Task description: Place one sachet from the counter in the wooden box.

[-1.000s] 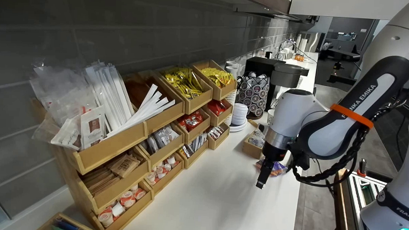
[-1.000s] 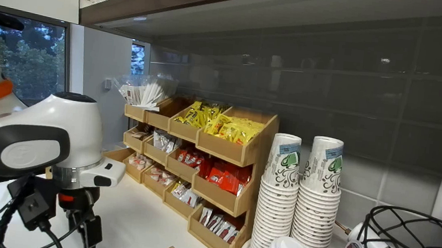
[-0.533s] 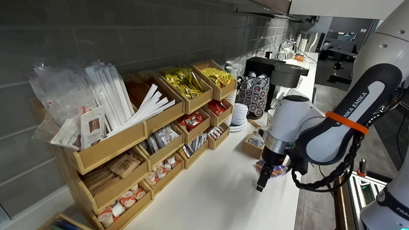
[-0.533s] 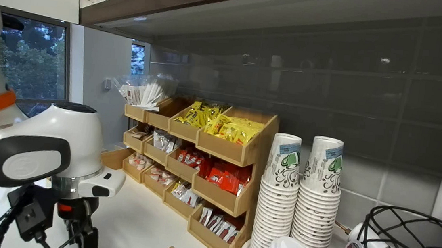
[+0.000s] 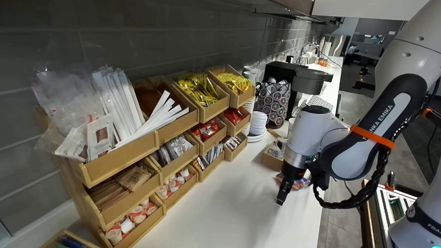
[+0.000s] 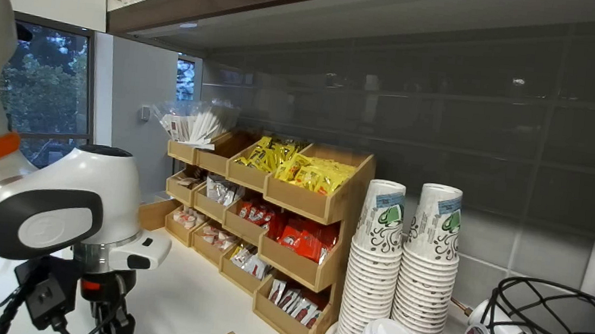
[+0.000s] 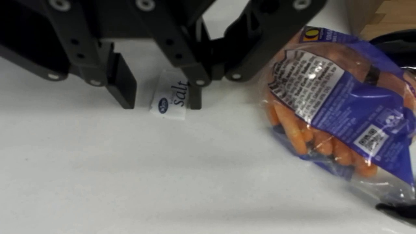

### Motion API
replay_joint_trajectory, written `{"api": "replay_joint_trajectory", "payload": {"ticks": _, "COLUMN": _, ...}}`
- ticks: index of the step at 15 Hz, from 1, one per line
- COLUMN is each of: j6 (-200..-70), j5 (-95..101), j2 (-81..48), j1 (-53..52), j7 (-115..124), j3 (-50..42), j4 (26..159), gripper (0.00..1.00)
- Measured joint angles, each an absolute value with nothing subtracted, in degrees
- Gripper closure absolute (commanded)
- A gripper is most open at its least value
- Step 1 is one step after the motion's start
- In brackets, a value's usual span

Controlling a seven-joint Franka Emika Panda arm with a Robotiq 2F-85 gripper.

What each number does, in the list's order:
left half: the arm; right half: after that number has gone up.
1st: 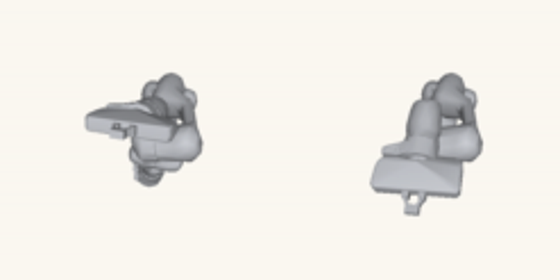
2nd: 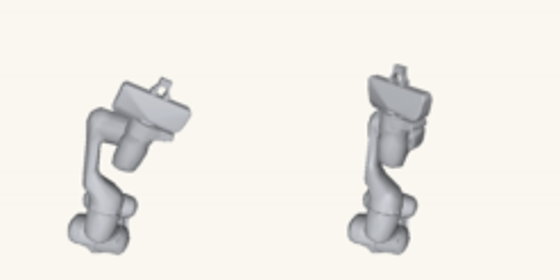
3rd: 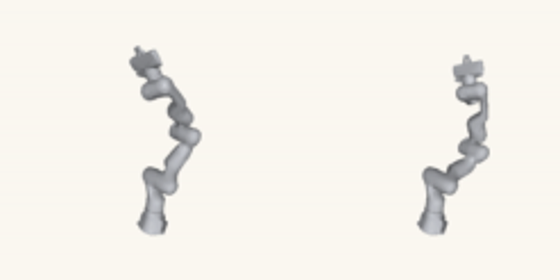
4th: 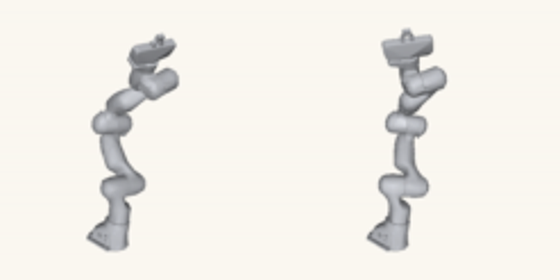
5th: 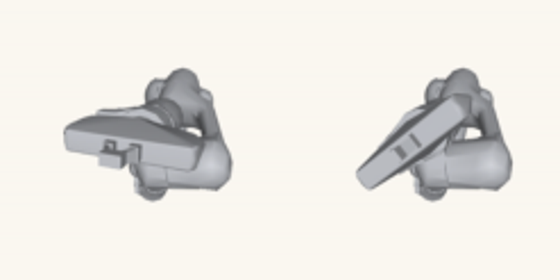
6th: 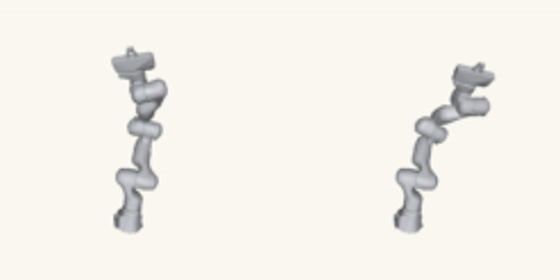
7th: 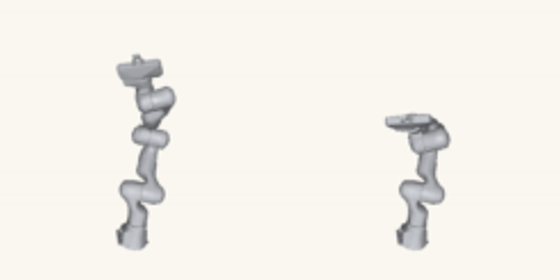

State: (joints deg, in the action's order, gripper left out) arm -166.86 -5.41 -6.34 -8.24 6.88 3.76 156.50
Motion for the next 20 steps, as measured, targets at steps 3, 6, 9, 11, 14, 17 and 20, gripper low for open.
{"api": "replay_joint_trajectory", "payload": {"ticks": 3, "j6": -166.86, "j5": -3.20, "j2": -6.75, "j1": -8.24, "j7": 8.50, "j3": 3.07, "j4": 155.95, "gripper": 0.79}}
{"api": "replay_joint_trajectory", "payload": {"ticks": 6, "j6": -166.86, "j5": -1.72, "j2": -7.17, "j1": -8.24, "j7": 9.54, "j3": 2.52, "j4": 155.56, "gripper": 0.92}}
{"api": "replay_joint_trajectory", "payload": {"ticks": 9, "j6": -166.86, "j5": -0.55, "j2": -7.35, "j1": -8.25, "j7": 10.33, "j3": 2.21, "j4": 155.30, "gripper": 1.00}}
{"api": "replay_joint_trajectory", "payload": {"ticks": 11, "j6": -166.86, "j5": -0.14, "j2": -7.47, "j1": -8.25, "j7": 10.60, "j3": 2.10, "j4": 155.12, "gripper": 1.00}}
{"api": "replay_joint_trajectory", "payload": {"ticks": 14, "j6": -166.86, "j5": 0.29, "j2": -7.65, "j1": -8.25, "j7": 10.98, "j3": 2.02, "j4": 154.90, "gripper": 1.00}}
{"api": "replay_joint_trajectory", "payload": {"ticks": 17, "j6": -166.86, "j5": 0.31, "j2": -7.73, "j1": -8.25, "j7": 10.99, "j3": 2.01, "j4": 154.73, "gripper": 1.00}}
{"api": "replay_joint_trajectory", "payload": {"ticks": 20, "j6": -166.86, "j5": 0.11, "j2": -7.64, "j1": -8.25, "j7": 10.99, "j3": 2.22, "j4": 154.55, "gripper": 1.00}}
